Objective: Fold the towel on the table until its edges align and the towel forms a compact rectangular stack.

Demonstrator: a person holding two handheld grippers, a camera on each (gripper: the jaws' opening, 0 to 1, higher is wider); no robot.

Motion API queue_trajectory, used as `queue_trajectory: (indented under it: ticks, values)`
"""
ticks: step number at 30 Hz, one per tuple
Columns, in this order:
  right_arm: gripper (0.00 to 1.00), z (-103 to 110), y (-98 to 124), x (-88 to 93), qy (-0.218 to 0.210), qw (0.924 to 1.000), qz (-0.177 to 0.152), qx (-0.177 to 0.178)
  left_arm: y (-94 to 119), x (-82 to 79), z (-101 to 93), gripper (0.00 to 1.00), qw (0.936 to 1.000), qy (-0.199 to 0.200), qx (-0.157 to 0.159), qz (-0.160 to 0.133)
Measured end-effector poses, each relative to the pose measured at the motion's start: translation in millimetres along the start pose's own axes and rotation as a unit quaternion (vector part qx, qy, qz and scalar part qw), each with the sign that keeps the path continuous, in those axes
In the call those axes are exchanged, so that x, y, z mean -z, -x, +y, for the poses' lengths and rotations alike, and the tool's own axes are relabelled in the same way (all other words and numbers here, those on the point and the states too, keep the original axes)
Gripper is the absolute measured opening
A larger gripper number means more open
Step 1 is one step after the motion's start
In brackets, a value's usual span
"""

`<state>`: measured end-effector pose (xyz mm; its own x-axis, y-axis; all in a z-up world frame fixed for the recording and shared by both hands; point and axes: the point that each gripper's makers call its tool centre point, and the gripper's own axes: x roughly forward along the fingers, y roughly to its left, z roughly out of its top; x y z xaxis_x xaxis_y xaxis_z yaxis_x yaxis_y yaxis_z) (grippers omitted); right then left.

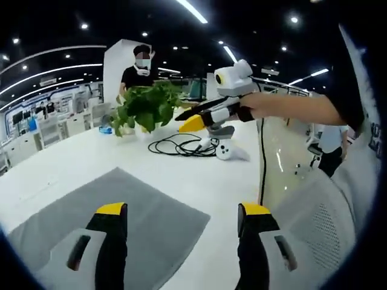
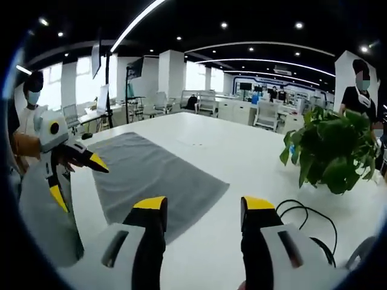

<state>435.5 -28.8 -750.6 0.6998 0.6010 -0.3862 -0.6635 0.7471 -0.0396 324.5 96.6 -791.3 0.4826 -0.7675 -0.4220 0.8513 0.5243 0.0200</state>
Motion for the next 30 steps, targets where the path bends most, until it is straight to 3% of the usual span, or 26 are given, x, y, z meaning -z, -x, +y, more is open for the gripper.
queue_trajectory:
  ticks: [5,10,13,23,30]
  values:
    - [0.48,-7.2,-18.7,3.1,0.003,0.9999,0.011,-0.006,-20.2,7.5,-0.4,0.64,0.9996,-0.02,0.013,0.015]
    - [0.46,-14.2,-38.9,3.0,-0.012,0.9998,0.012,-0.006,-34.2,23.6,0.3,0.59,0.9966,-0.062,0.023,0.049]
    - [0.46,-22.2,-49.5,2.9,-0.01,0.9998,0.01,0.011,-41.5,29.5,-1.3,0.54,0.9961,-0.061,0.031,0.057]
    - [0.44,-25.5,-91.4,12.3,-0.058,0.9982,0.012,0.002,-62.8,45.4,-21.6,0.44,0.9927,-0.066,0.07,0.072]
    - [0.43,-30.7,-113.4,18.6,-0.055,0.9982,0.023,0.007,-76.4,56.2,-27.8,0.4,0.9901,-0.068,0.087,0.087]
